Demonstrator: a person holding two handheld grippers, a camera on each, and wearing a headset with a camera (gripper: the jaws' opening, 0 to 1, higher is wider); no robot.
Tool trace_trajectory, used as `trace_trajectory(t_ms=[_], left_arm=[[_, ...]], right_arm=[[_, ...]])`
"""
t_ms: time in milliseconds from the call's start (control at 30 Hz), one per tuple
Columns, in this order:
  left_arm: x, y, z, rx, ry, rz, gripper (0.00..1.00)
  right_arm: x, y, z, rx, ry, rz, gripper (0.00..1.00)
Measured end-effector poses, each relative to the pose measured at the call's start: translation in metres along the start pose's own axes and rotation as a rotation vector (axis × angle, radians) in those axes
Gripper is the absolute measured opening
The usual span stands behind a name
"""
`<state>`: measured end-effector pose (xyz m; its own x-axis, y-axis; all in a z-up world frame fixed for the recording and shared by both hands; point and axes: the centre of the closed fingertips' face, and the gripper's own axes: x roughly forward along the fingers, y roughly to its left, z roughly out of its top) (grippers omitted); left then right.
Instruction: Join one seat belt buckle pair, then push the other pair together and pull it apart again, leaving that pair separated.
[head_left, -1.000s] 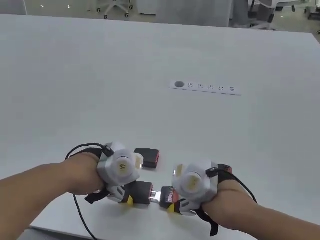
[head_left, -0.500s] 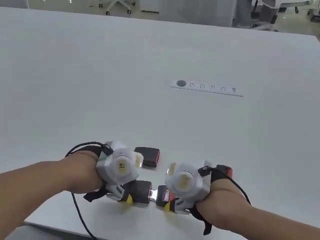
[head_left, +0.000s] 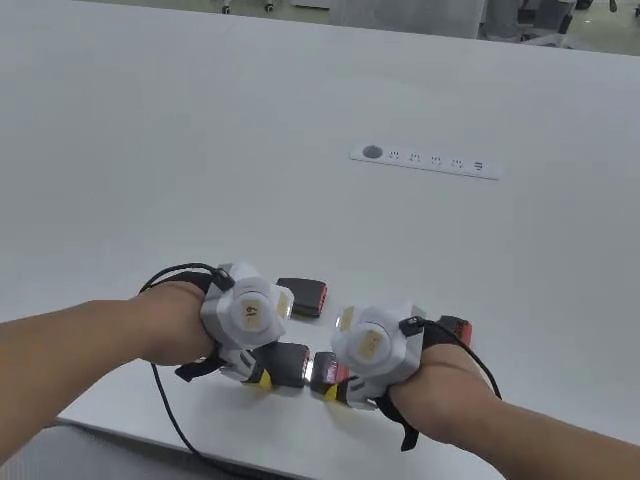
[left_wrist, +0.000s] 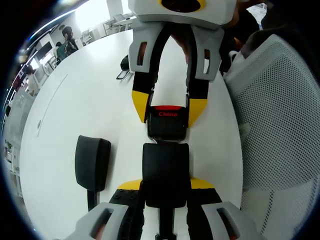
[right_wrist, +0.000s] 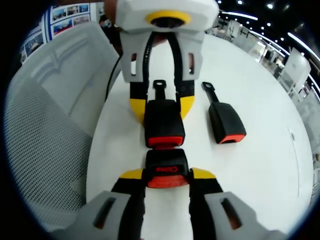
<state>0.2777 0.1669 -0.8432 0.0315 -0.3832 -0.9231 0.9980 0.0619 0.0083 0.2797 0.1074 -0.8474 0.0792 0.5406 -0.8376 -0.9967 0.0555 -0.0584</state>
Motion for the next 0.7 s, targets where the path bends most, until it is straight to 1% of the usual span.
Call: trace_trajectory(t_ms=[67, 100, 133, 167, 200, 300, 333, 433, 567, 600, 667, 700], left_arm=[[-0.0004, 0.0002, -0.0005, 0.006, 0.001, -0.002, 0.32], [-0.0014, 0.0008, -0.0019, 0.006, -0.008, -0.004, 0.33], [-0.0021, 0.0012, -0.0017, -0.003, -0.036, -0.004, 0.33], [-0.0027, 0.0009, -0.0022, -0.001, -0.040, -0.004, 0.33], [-0.0026, 0.0005, -0.0019, 0.000, -0.037, -0.005, 0.33], [-0.0019, 0.0005, -0.0012, 0.033, 0.003, -0.029, 0.32], [-0.0015, 0.0012, -0.0011, 0.040, 0.008, -0.033, 0.32], [-0.0014, 0.0008, -0.0018, 0.039, 0.006, -0.039, 0.32], [-0.0009, 0.0001, -0.0014, 0.039, 0.007, -0.020, 0.33], [-0.0007, 0.0000, -0.0014, 0.036, 0.006, -0.019, 0.33], [-0.0004, 0.0005, -0.0016, 0.025, 0.005, -0.017, 0.34], [-0.0003, 0.0012, -0.0024, -0.002, 0.006, -0.016, 0.34]], right_arm=[[-0.0008, 0.0000, 0.0008, -0.010, 0.002, -0.001, 0.31], [-0.0019, 0.0002, 0.0004, -0.016, 0.004, -0.003, 0.31], [-0.0019, -0.0007, -0.0002, -0.033, -0.007, -0.002, 0.31], [-0.0026, -0.0006, -0.0009, -0.033, -0.007, 0.000, 0.31], [-0.0023, -0.0015, -0.0008, -0.033, -0.009, 0.002, 0.31], [-0.0029, -0.0012, -0.0001, -0.030, -0.001, 0.004, 0.31], [-0.0025, -0.0017, -0.0007, -0.027, 0.002, 0.003, 0.31], [-0.0029, -0.0021, -0.0008, -0.011, -0.005, 0.003, 0.31], [-0.0024, -0.0024, 0.0014, 0.003, 0.004, 0.005, 0.33], [-0.0020, -0.0019, 0.0013, -0.004, 0.008, 0.005, 0.33], [-0.0022, -0.0021, 0.0019, 0.000, 0.017, 0.002, 0.33], [-0.0025, -0.0014, 0.0021, -0.002, 0.019, 0.001, 0.33]])
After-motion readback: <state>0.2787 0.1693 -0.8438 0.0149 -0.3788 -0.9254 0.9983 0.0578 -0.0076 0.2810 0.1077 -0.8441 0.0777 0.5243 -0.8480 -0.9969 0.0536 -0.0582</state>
